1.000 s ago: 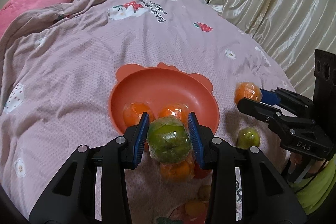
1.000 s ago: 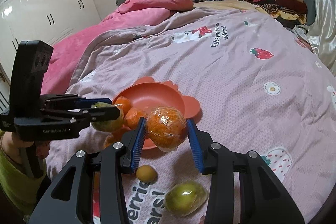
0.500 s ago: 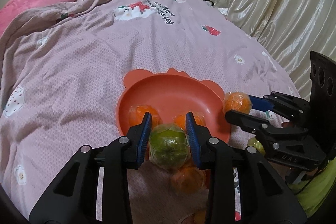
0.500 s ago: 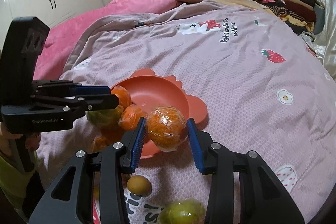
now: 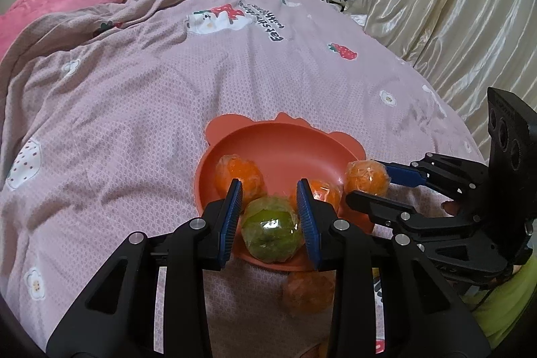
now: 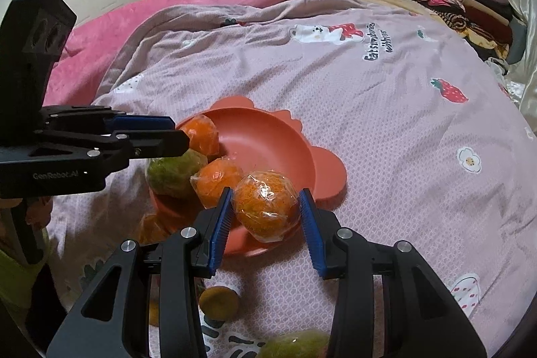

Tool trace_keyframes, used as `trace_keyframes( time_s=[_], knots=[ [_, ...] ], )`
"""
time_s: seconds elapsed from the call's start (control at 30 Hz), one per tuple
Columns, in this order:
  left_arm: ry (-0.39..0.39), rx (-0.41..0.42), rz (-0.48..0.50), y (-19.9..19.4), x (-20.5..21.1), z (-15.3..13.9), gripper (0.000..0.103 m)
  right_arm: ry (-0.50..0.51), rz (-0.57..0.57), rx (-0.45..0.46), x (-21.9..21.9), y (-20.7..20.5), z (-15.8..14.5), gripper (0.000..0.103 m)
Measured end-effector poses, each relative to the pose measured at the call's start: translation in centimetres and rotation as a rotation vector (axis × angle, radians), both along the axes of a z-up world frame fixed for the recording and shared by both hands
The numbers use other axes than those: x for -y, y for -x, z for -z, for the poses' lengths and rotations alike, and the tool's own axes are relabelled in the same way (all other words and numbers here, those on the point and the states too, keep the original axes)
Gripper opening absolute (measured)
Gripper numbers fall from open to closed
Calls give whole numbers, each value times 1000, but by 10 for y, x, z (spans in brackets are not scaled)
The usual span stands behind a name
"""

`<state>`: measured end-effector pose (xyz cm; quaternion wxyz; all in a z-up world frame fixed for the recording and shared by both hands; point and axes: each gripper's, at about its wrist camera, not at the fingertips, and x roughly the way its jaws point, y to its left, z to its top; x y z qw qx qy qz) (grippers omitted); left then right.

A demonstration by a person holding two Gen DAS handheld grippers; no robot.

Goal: Organize fruits
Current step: 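Lower both fruits into the plate and open both grippers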

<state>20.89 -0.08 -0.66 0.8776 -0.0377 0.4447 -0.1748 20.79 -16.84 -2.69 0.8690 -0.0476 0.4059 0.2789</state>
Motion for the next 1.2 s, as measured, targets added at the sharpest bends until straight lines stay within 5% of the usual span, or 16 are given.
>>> trace_keyframes(
  time_s=[0.4, 0.9, 1.2],
  knots=[
    [-1, 4, -5, 3, -1, -2, 26, 4, -9, 17, -2, 3, -2, 40],
    [2, 23, -16, 7, -4, -11, 26, -11, 1, 57, 5, 13, -13, 60],
    [0, 44, -31, 14, -7, -20, 49, -33, 27, 80, 16, 16, -22, 72]
  ],
)
